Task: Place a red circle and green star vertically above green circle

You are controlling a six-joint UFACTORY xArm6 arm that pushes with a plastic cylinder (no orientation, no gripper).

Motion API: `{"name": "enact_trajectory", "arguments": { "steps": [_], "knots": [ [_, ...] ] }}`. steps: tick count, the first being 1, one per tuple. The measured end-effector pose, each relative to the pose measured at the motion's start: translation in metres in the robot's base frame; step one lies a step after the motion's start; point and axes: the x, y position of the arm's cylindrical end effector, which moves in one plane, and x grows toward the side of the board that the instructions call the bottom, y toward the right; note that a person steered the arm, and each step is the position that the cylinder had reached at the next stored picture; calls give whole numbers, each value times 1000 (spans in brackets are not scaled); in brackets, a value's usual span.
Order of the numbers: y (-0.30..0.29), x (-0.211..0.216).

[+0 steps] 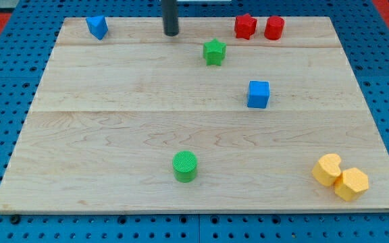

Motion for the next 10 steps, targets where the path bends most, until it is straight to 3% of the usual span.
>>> {"name": "enact_trajectory", "arguments": {
  "steps": [1,2,5,6,7,8,10],
  "knots": [
    [20,-35],
    [48,-37],
    [240,-31],
    [240,2],
    [238,0],
    [256,-38],
    [203,7]
  ]
}}
